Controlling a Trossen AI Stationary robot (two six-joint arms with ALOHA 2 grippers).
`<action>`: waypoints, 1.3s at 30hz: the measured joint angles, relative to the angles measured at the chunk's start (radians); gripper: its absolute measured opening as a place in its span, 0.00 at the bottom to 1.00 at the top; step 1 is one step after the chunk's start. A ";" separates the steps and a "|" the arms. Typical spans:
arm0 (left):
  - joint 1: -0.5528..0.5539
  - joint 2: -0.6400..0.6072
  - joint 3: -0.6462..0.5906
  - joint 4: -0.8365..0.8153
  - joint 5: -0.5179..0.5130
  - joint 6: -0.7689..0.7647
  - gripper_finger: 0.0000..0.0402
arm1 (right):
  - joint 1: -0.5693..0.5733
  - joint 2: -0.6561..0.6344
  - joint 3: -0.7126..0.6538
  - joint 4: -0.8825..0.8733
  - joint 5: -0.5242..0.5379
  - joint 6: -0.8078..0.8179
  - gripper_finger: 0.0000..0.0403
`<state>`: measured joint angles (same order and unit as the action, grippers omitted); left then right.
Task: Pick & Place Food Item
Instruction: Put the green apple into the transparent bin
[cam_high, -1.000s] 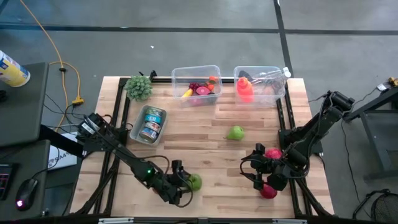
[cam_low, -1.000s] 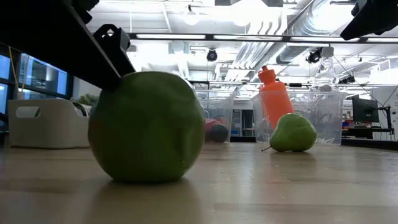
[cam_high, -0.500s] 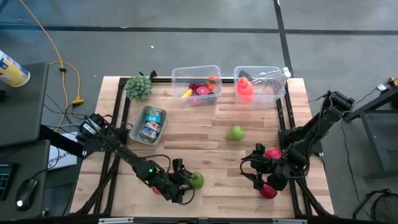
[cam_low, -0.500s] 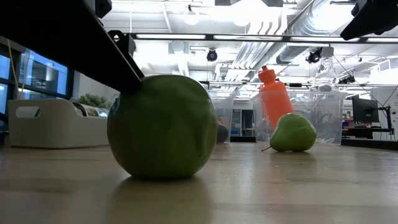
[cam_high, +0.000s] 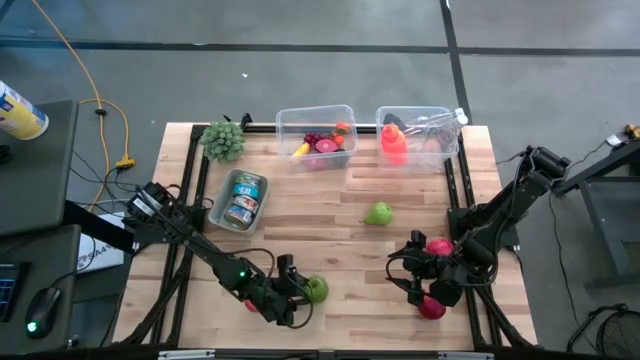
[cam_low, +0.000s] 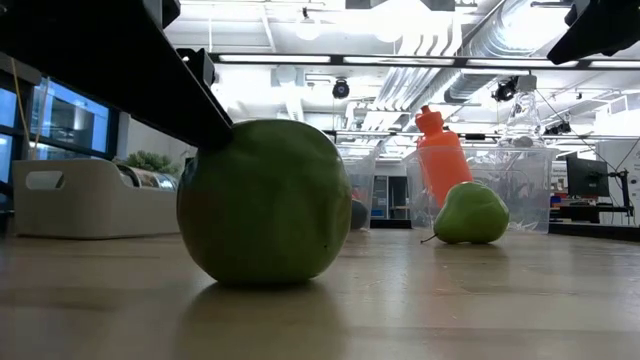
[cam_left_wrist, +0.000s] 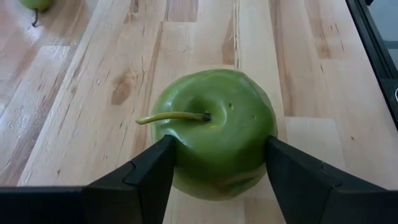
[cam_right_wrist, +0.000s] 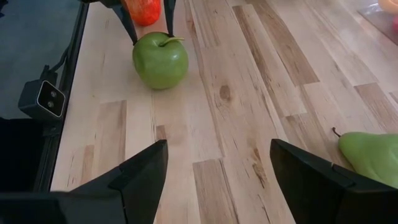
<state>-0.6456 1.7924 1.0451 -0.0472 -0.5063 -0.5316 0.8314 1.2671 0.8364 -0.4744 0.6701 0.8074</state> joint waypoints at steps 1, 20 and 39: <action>0.000 0.000 0.000 0.002 -0.002 0.000 0.55 | 0.000 0.000 0.000 0.000 0.000 0.000 0.68; 0.018 -0.092 0.010 -0.011 -0.028 -0.044 0.54 | 0.000 0.000 0.000 0.001 0.002 0.000 0.68; 0.186 -0.338 0.011 -0.092 0.104 0.098 0.21 | -0.050 0.091 -0.001 0.145 0.150 -0.237 0.68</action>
<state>-0.4597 1.4544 1.0565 -0.1389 -0.4028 -0.4335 0.7814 1.3582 0.8357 -0.3299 0.8200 0.5704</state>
